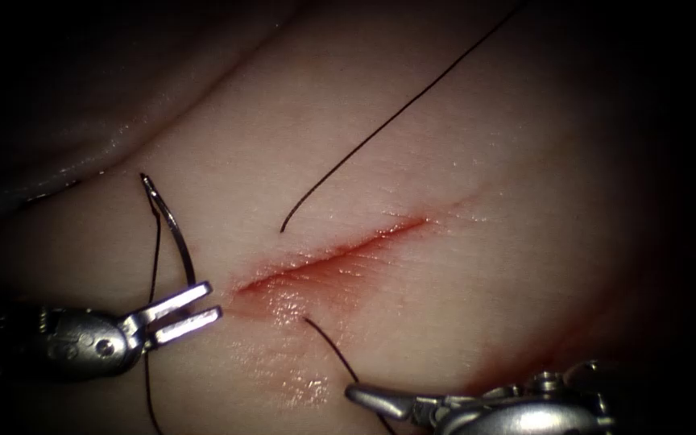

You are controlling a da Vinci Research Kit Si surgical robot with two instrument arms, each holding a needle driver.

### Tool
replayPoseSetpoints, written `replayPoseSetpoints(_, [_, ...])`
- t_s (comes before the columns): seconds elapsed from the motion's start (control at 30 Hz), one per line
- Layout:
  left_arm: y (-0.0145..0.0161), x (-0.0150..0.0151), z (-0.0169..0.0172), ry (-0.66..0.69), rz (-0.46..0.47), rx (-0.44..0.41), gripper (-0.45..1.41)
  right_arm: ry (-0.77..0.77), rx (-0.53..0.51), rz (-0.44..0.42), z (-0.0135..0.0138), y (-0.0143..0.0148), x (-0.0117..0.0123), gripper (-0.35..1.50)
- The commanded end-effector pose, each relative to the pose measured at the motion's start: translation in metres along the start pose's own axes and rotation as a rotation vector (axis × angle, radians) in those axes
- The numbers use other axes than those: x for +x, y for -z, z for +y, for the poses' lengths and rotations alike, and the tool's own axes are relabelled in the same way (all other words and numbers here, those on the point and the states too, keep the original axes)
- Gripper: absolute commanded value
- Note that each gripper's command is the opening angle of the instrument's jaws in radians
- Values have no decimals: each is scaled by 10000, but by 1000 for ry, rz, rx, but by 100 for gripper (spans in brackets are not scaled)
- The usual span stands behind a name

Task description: Wound Closure

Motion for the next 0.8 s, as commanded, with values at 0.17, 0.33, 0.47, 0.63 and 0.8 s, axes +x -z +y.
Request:
replayPoseSetpoints(0.17, [-4,-5,7,1,0,-2,-45,3,-14,-13,12,-21,-32,133])
replayPoseSetpoints(0.33, [-4,-5,7,1,0,-2,-45,3,-21,-16,21,-42,-64,133])
replayPoseSetpoints(0.47, [-4,-5,7,1,0,-1,-45,-11,-36,-29,18,-59,-87,136])
replayPoseSetpoints(0.63, [-4,-5,7,1,0,-1,-45,-16,1,44,16,-55,-90,-18])
replayPoseSetpoints(0.8, [-4,-6,7,1,0,-1,-45,-15,10,40,15,-50,-82,-35])
